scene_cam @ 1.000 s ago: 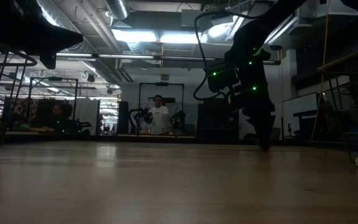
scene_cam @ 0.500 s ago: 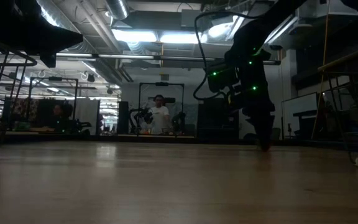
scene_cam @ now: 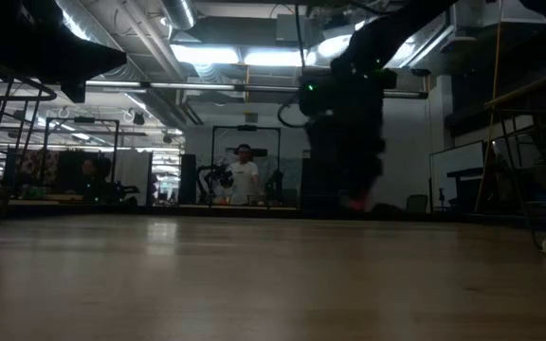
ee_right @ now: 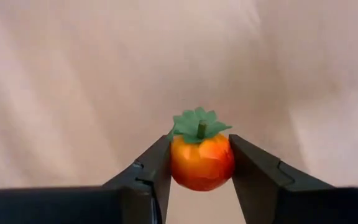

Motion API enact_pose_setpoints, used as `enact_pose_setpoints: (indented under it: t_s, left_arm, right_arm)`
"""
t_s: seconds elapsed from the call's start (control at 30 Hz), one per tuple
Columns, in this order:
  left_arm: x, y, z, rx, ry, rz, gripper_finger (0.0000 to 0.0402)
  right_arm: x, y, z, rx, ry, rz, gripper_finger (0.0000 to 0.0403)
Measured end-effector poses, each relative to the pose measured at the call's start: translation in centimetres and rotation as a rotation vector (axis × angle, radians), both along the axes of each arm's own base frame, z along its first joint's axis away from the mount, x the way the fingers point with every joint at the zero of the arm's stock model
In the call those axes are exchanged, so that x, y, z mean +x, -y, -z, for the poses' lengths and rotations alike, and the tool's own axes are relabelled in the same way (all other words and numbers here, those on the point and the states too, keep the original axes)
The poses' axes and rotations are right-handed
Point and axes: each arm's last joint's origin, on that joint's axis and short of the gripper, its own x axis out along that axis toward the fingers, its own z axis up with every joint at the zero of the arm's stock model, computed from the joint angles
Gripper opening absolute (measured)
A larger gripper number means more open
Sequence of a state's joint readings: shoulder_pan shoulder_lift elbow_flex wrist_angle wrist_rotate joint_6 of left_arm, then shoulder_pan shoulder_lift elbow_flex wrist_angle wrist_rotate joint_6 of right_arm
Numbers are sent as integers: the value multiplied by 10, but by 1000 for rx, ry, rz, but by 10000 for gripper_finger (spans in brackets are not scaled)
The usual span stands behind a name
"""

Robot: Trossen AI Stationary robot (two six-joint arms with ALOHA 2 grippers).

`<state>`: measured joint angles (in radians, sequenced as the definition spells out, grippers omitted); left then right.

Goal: Sort produce into baskets
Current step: Put the red persimmon into the left wire basket

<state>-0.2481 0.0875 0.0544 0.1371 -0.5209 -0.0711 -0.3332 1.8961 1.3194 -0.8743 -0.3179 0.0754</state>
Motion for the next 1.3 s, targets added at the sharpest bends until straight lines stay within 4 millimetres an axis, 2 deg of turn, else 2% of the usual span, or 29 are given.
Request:
enact_pose_setpoints:
  t_s: [0.17,0.3,0.57,0.83,1.07,1.3]
  left_arm:
    - [0,0,2,3,-17,0,10]
    - [0,0,3,2,-34,1,10]
    - [0,0,4,2,-40,1,10]
    - [0,0,4,1,-40,1,10]
    - [0,0,5,2,-47,1,10]
    - [0,0,5,3,-48,1,11]
  right_arm:
    - [25,-7,-20,52,201,-27,142]
    - [48,-24,-42,15,365,-89,142]
    - [95,-84,-85,-71,848,-185,142]
    - [111,-139,-112,-239,1190,-141,142]
    - [131,-166,-101,-211,1435,-136,142]
    - [164,-184,-75,-158,1439,-145,142]
